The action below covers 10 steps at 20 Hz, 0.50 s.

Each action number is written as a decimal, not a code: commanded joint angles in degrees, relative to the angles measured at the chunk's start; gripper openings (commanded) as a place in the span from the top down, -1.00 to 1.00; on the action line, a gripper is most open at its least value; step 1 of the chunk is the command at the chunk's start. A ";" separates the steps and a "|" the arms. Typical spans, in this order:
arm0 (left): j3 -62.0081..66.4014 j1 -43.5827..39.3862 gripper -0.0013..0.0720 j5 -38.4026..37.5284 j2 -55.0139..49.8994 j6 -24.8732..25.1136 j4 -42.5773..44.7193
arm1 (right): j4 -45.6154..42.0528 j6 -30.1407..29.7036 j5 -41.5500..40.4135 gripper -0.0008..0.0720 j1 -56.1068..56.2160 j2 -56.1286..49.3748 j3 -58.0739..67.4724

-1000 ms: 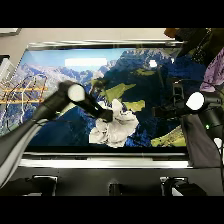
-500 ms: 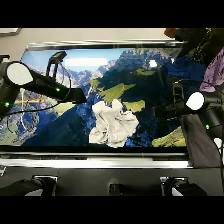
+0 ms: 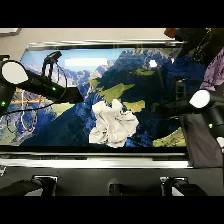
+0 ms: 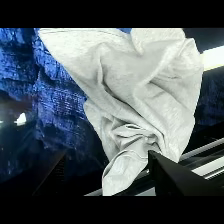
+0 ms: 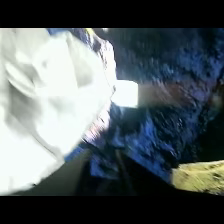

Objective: Fold the clothes and pants, and hang the long-sleeved shirts on hangers.

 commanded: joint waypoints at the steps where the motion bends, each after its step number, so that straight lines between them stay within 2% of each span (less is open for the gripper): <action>1: 0.04 0.09 -0.61 -0.13 0.04 -2.56 0.22 | 6.25 1.49 -0.98 0.23 -10.67 0.02 1.22; 3: 0.04 0.11 -0.61 -0.13 0.04 -2.54 0.46 | 10.95 -0.52 -1.44 -0.02 -19.61 -0.02 -3.26; 5: 0.02 0.09 -0.61 -0.09 0.04 -2.56 0.85 | 20.26 -2.97 -2.73 -0.08 -23.67 -0.04 -11.15; 6: 0.02 0.11 -0.61 0.09 0.02 -2.56 0.94 | 24.09 -4.79 -4.00 -0.08 -23.58 -0.37 -15.58; 8: 0.02 0.11 -0.61 0.74 0.02 -2.56 1.36 | 27.61 -6.67 -5.75 -0.35 -20.96 -2.43 -22.01; 10: 0.02 0.15 -0.62 1.55 0.00 -2.58 1.46 | 29.20 -7.63 -8.98 -0.35 -16.28 -5.53 -24.68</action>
